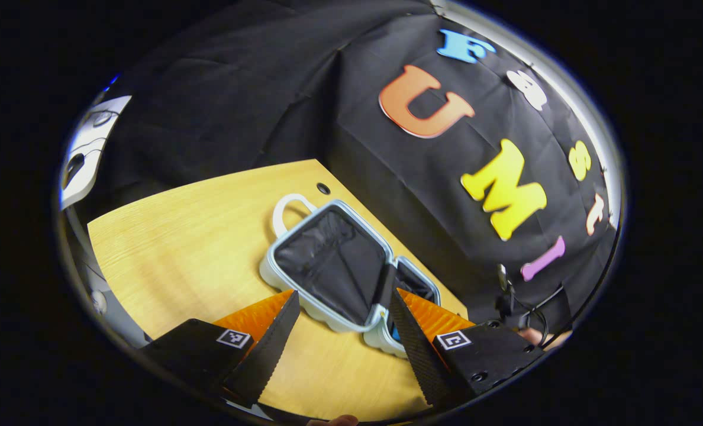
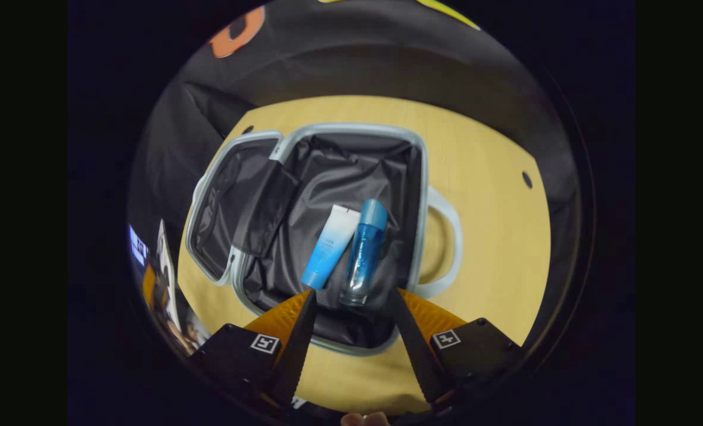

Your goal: First open the suitcase, pack the skin care products into it, and then close the suitcase.

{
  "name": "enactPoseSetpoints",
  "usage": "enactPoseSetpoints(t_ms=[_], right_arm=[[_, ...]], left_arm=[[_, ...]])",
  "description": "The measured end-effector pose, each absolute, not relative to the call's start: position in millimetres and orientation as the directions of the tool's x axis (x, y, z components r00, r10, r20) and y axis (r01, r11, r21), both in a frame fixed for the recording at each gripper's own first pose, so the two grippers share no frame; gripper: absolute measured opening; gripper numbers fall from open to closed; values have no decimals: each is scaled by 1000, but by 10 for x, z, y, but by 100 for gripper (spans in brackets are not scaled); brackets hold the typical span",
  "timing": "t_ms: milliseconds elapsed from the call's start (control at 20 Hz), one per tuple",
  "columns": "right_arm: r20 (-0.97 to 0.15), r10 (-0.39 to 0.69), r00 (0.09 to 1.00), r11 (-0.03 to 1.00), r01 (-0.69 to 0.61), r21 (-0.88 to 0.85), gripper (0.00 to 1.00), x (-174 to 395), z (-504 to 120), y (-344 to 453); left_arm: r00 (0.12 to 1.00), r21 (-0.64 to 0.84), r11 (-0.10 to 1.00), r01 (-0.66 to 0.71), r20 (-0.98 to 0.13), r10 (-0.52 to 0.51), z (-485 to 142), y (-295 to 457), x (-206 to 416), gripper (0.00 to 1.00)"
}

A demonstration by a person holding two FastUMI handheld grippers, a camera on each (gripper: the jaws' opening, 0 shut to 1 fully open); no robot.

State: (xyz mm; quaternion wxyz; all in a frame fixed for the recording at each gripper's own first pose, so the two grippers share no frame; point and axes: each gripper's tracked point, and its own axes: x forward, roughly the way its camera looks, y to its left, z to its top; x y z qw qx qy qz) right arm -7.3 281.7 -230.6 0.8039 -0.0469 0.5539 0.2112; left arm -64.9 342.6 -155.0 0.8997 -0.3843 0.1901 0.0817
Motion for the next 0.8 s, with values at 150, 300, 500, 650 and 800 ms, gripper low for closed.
enactPoseSetpoints(t_ms=[150, 300, 500, 650, 800], right_arm=[[-809, 351, 471, 851, -522, 65, 70, 27, -1826, 2615], [-731, 387, 562, 840, -542, 27, 75, -17, -1518, 2354], [-709, 319, 629, 863, -502, -58, 76, -125, -1333, 1881], [-705, 287, 648, 896, -442, -42, 76, -187, -1257, 1690], [-686, 276, 673, 918, -396, -18, 75, -149, -1199, 1624]], left_arm=[[917, -679, 671, -298, -400, 2, -1801, 3859, -234, 98], [906, -721, 609, -330, -424, -11, -2056, 4233, 178, 98], [857, -717, 579, -389, -511, -57, -2470, 4437, 508, 98], [829, -691, 602, -401, -553, -82, -2679, 4478, 759, 98], [776, -616, 642, -457, -629, -51, -2924, 4600, 878, 94]])
